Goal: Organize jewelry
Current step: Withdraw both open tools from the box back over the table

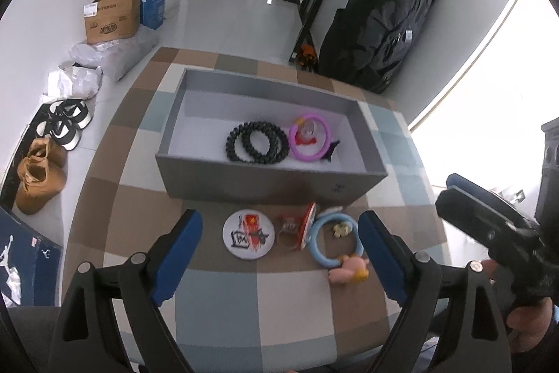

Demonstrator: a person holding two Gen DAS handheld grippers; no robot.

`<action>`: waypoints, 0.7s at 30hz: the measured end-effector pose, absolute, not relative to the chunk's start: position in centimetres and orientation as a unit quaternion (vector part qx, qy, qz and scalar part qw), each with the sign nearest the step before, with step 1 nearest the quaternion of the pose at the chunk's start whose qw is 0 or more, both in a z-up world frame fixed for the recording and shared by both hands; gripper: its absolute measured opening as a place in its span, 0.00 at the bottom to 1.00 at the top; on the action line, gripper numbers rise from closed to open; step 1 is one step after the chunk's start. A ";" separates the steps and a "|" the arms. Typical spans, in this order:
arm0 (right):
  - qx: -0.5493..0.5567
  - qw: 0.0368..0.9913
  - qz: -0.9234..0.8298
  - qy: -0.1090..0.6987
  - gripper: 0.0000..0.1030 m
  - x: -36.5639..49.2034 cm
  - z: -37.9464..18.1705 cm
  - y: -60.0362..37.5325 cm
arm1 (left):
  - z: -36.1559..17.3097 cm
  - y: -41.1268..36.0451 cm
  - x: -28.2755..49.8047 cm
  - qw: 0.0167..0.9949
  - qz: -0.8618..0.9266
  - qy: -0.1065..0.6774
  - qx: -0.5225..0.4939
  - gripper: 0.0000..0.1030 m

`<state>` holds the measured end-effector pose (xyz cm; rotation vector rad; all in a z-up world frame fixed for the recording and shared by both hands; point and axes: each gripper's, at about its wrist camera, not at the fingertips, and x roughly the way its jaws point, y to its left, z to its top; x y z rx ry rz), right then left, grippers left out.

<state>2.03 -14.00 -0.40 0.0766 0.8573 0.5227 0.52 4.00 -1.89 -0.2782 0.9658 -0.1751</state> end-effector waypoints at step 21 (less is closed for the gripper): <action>-0.006 0.832 0.249 0.495 0.86 -0.6 -6.1 -13.1 | -3.5 3.8 -1.0 0.866 -0.042 0.491 -0.086 0.85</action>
